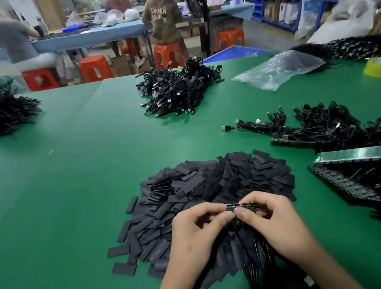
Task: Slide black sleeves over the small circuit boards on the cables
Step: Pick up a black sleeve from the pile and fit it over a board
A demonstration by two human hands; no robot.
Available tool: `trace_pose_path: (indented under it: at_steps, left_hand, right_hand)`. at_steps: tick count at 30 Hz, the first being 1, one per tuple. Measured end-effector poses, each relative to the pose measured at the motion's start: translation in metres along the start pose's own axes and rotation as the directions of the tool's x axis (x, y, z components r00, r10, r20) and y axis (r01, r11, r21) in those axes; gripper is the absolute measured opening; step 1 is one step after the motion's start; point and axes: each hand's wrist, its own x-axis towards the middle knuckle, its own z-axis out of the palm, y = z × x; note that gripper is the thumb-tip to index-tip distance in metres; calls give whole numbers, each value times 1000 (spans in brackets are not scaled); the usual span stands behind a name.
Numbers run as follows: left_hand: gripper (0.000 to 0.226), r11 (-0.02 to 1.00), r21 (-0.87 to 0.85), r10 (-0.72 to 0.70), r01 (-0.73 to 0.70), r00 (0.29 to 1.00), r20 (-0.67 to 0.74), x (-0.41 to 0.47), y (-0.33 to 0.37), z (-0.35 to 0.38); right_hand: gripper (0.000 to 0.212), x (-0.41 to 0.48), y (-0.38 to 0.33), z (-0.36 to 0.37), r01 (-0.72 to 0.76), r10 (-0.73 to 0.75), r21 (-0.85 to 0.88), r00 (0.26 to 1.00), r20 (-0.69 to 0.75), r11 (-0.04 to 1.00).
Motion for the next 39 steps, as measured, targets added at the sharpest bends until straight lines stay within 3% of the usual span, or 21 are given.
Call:
trace_pose_path:
  at_steps: [6, 12, 16, 23, 28, 31, 34, 37, 39]
  left_hand:
    - [4, 1000, 0, -19, 19, 999, 31, 3, 6, 1]
    - [8, 980, -161, -92, 115, 986, 142, 9, 8, -2]
    - [11, 952, -263, -113, 155, 979, 170, 10, 12, -4]
    - [10, 908, -379, -113, 178, 976, 188, 11, 15, -10]
    - [9, 896, -402, -116, 187, 974, 194, 9, 14, -12]
    - [9, 894, -412, -141, 177, 983, 115, 9, 15, -12]
    - [9, 892, -430, -141, 138, 990, 26, 10, 15, -14]
    - [7, 927, -371, -62, 59, 998, 3, 10, 15, -14]
    - [13, 954, -299, 29, -34, 999, -22, 11, 13, -13]
  right_hand:
    - [11, 5, 1, -5, 14, -13, -28, 999, 46, 1000]
    - [13, 3, -9, -8, 34, -32, -13, 996, 79, 999]
    - [4, 2, -16, -9, 29, -35, 44, 989, 142, 999]
    - [10, 20, -33, -11, -46, -4, 180, 962, 272, 983]
    - [9, 17, -31, -9, -60, -3, 224, 962, 271, 973]
    - [15, 14, -25, -20, -74, 32, 161, 968, 249, 984]
    - [20, 12, -18, -34, -40, 46, -37, 982, 185, 999]
    - [19, 11, -15, -36, 127, -112, -315, 992, 64, 941]
    - [9, 11, -18, -31, 236, -250, -391, 968, 15, 890]
